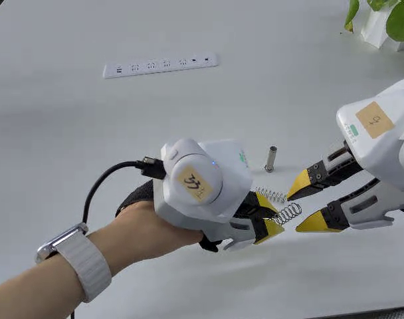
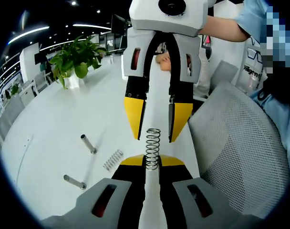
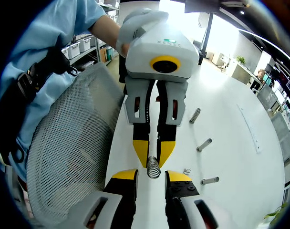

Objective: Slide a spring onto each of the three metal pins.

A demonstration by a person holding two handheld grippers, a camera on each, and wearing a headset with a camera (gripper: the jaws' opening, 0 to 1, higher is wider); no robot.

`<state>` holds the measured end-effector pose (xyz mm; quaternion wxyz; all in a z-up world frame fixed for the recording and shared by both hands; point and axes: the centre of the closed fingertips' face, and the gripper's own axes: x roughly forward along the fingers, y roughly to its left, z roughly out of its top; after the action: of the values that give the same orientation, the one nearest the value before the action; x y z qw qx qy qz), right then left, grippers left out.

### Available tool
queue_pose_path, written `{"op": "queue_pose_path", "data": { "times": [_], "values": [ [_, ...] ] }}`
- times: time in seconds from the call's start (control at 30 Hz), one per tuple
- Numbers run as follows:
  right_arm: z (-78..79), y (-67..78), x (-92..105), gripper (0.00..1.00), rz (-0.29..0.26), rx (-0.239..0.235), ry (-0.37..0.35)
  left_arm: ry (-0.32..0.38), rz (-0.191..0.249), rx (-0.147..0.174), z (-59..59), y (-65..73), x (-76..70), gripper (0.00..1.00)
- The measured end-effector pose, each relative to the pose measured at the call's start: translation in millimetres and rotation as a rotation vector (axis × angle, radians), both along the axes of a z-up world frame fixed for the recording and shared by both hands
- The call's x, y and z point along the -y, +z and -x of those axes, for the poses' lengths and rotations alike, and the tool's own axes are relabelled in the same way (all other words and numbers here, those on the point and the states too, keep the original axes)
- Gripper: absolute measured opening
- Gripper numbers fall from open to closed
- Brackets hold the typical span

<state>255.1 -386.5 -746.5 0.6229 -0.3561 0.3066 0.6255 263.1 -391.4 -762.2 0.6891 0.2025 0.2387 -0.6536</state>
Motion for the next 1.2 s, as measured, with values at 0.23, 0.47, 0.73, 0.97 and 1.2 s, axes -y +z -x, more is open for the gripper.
{"op": "queue_pose_path", "data": {
  "times": [0.23,0.47,0.73,0.97,1.2],
  "values": [
    [-0.4,0.2,-6.1,0.15,0.006,-0.001,0.031,0.003,0.013,0.003,0.2,2.7,1.5,0.06],
    [-0.3,1.7,-9.7,0.12,0.006,-0.001,0.040,0.016,0.037,-0.002,-1.1,5.9,3.2,0.06],
    [-1.8,0.7,-7.1,0.08,0.005,-0.005,0.036,0.014,0.062,-0.003,0.7,9.2,7.1,0.06],
    [-1.3,2.3,-5.5,0.08,0.004,-0.011,0.040,0.010,0.077,0.004,1.5,11.4,8.7,0.06],
    [-1.5,2.4,-3.9,0.08,0.021,-0.015,0.051,0.007,0.092,0.008,1.7,13.9,9.0,0.06]
  ]
}}
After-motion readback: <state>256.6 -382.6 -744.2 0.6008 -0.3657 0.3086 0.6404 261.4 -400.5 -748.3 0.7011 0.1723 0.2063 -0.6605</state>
